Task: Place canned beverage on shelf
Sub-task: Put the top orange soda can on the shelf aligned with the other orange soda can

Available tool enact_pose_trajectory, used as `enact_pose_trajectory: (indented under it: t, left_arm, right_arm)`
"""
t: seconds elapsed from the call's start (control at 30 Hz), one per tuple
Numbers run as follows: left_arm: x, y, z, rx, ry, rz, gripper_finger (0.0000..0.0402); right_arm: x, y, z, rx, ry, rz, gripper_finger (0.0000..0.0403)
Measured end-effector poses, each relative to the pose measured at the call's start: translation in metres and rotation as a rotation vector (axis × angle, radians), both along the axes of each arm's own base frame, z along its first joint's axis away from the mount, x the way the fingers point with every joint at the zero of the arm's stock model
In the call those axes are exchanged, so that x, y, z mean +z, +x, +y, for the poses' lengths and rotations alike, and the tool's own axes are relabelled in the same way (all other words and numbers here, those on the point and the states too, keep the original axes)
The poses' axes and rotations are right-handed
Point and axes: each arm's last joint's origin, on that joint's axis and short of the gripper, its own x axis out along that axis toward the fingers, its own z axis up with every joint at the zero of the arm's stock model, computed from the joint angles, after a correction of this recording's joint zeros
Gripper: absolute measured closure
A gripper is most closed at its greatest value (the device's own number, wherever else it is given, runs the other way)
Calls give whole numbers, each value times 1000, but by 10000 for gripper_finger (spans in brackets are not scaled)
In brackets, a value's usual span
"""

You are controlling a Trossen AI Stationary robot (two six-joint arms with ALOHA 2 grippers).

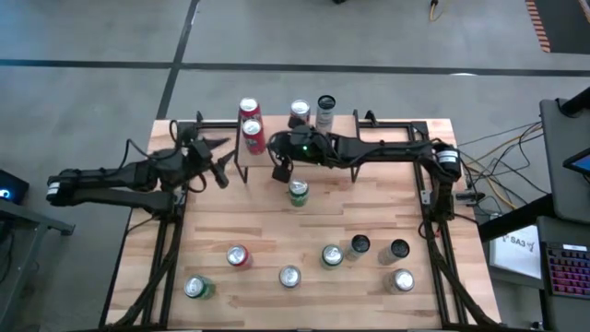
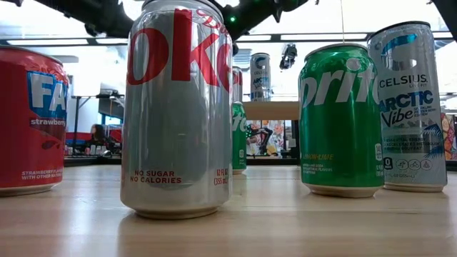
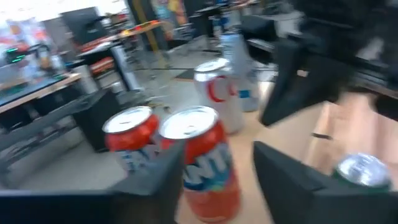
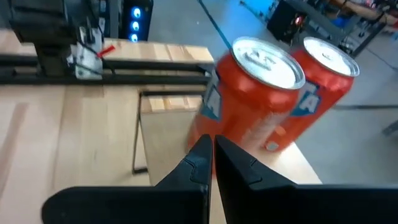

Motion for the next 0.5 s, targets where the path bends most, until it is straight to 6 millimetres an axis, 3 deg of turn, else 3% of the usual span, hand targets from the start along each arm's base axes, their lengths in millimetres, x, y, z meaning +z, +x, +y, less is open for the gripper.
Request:
enact_pose_trajectory:
  t: [0.1, 0.17, 0.5]
  left_arm:
    - [-7, 3, 1, -3, 22, 43, 352]
    - [-10, 5, 3, 1, 45, 61, 387]
    - [-19, 13, 12, 21, 200, 205, 400]
  right_arm:
    - [6, -3, -6, -12, 3, 35, 394]
    - [10, -6, -10, -22, 5, 56, 394]
    - [15, -10, -30, -50, -23, 71, 394]
